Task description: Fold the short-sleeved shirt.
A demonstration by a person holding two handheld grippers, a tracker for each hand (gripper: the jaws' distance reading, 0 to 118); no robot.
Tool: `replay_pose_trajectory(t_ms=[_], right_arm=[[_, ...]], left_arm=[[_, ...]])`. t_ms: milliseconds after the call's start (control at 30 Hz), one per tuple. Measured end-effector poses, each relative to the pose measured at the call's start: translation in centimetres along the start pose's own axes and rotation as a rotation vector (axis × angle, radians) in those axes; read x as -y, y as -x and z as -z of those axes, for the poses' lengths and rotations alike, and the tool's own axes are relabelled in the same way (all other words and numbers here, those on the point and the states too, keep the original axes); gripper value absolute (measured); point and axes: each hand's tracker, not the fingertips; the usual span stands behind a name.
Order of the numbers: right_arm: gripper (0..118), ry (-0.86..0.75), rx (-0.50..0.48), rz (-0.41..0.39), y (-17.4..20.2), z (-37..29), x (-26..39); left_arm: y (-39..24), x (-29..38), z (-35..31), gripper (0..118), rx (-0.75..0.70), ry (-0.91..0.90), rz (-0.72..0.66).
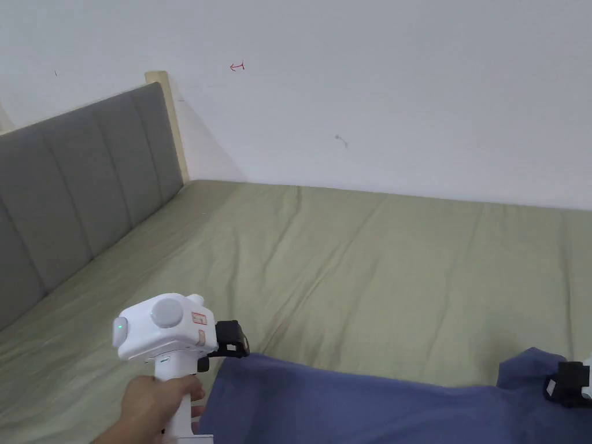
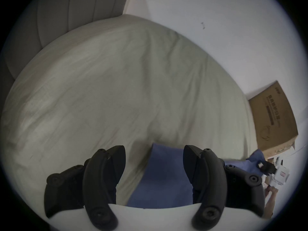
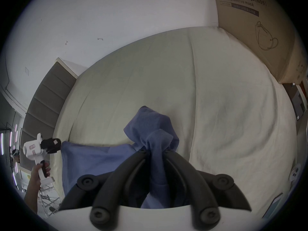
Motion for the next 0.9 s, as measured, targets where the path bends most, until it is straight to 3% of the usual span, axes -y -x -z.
replay_pose_trajectory(t_ms=[67,133,200,233,533,700,900], right_arm=[[9,0.011,0.006,-0.021,0.3,0.1,0.2],[9,0.014,0.005,-0.03,0.3,0.3,0.1],[9,0.014,0.003,-0.035,0.6,0.3,0.2],[9,0.014,0.002,-0.038,0.4,0.6,0.0],[9,-0.056,-0.011,-0.076,1.1,-3.7,-0.6],[9,-0.135,-0.064,-0.122,3.0,-11.0,-1.1],[9,-0.254,-0.097,-0.19,5.7,-20.7,-0.8]], left_arm=[[-0.6,0.0,0.9,76,-0.006,0.037,0.008],[-1.6,0.5,1.5,61,-0.047,0.069,0.043],[-2.7,1.3,1.3,13,-0.121,0.065,0.11],[-3.3,1.5,1.5,3,-0.161,0.072,0.153],[-6.0,0.6,-4.3,3,-0.047,0.027,0.164],[-8.3,-1.0,-12.2,3,-0.009,-0.121,0.27],[-10.1,-0.7,-22.0,3,0.059,-0.213,0.279]])
